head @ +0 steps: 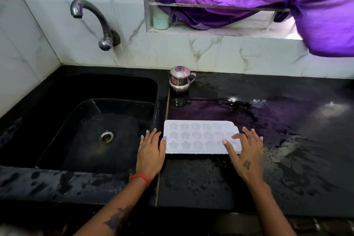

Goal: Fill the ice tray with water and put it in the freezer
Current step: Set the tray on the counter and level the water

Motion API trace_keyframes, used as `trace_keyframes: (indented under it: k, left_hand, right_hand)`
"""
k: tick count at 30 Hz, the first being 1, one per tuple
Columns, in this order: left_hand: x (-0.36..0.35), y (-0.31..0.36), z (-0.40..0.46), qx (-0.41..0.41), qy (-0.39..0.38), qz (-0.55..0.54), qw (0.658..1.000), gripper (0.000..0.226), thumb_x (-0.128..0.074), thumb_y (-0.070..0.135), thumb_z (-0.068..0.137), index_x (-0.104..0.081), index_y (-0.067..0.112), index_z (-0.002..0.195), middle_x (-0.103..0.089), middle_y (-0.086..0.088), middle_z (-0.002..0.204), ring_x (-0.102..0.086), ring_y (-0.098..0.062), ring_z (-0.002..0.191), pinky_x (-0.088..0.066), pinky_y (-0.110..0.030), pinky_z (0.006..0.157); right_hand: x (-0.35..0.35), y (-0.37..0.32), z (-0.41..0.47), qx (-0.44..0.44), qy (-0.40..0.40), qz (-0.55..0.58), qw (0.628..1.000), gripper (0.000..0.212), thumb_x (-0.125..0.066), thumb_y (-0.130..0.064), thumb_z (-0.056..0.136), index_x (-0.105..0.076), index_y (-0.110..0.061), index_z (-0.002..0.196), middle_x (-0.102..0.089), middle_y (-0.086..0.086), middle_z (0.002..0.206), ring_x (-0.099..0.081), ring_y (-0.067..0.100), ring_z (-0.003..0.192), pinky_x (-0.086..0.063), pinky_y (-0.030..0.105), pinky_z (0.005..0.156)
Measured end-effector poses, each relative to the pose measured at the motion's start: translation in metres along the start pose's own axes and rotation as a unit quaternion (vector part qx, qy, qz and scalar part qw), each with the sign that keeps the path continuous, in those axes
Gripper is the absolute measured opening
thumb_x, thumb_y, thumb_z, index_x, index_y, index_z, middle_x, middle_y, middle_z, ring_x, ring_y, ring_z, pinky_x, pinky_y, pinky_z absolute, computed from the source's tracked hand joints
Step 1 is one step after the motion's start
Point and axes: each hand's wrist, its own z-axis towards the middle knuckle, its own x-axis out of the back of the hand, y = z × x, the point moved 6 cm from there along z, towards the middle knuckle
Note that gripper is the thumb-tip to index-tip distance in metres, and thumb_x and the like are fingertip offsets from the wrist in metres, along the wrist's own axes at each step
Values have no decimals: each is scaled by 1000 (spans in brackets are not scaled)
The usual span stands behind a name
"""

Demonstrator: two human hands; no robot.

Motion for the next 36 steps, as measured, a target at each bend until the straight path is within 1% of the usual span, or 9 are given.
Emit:
trace_keyframes:
  k: [5,8,11,14,19,24,30,33,36]
  left_hand:
    - [1,1,-1,0,-1,-3,1000,62,-19,46,91,-45,13,137,-35,-4,150,-20,-18,143,-2,-26,116]
    - [2,2,-2,0,-1,-2,1000,62,-20,46,90,-45,13,136,-35,-4,150,-20,-18,143,-2,-26,116]
    - [2,2,-2,0,-3,-1,1000,62,-19,46,90,-45,13,136,-35,-4,150,-20,-18,143,-3,-27,117]
    - [2,3,-2,-1,-2,1,1000,63,-19,45,90,-45,12,136,-35,-5,150,-20,-19,143,-3,-28,117]
    - [1,2,-2,2,-5,6,1000,63,-18,46,90,-45,13,137,-35,-4,150,-20,-18,143,-2,-27,116]
    - [1,1,-2,3,-5,4,1000,62,-19,46,91,-44,13,137,-35,-4,150,-20,-19,143,-2,-26,116]
    - [1,2,-2,4,-6,8,1000,63,-18,46,90,-44,13,137,-35,-4,150,-20,-18,143,-1,-26,116]
    - [1,2,-2,4,-5,6,1000,63,-18,46,90,-45,13,137,-35,-4,150,-20,-18,143,-2,-26,116]
    - [2,3,-3,5,-3,5,1000,63,-19,46,90,-45,13,137,-35,-4,150,-21,-18,143,-2,-26,116]
  right_hand:
    - [-3,13,-14,-7,-18,-40,999,56,-39,-68,78,-62,-18,88,-48,18,138,-30,33,138,-8,45,116]
    - [-6,17,-16,-23,-38,-49,998,61,-35,-71,77,-65,-22,94,-44,18,142,-26,32,140,-7,45,116]
    - [-6,19,-16,-29,-64,-45,996,62,-32,-74,75,-66,-29,101,-37,16,147,-18,29,143,0,40,116]
    - [-6,20,-14,-29,-83,-43,995,53,-43,-74,79,-66,-33,103,-33,13,150,-13,26,145,4,40,116]
    - [-6,18,-14,-27,-87,-33,995,45,-50,-66,79,-67,-32,102,-34,12,150,-15,26,144,2,40,116]
    - [-6,19,-14,-27,-75,-13,997,42,-54,-62,76,-68,-27,94,-38,13,147,-18,28,143,-3,41,117]
    - [-6,22,-13,-24,-68,-25,997,41,-55,-64,75,-64,-26,87,-39,7,148,-18,26,144,-8,42,118]
    - [-8,23,-13,-21,-73,-22,997,48,-53,-71,77,-64,-26,90,-39,5,149,-17,24,145,-7,40,118]
    - [-8,24,-14,-26,-77,-11,997,51,-51,-71,77,-66,-29,101,-38,5,149,-14,22,145,-5,38,118]
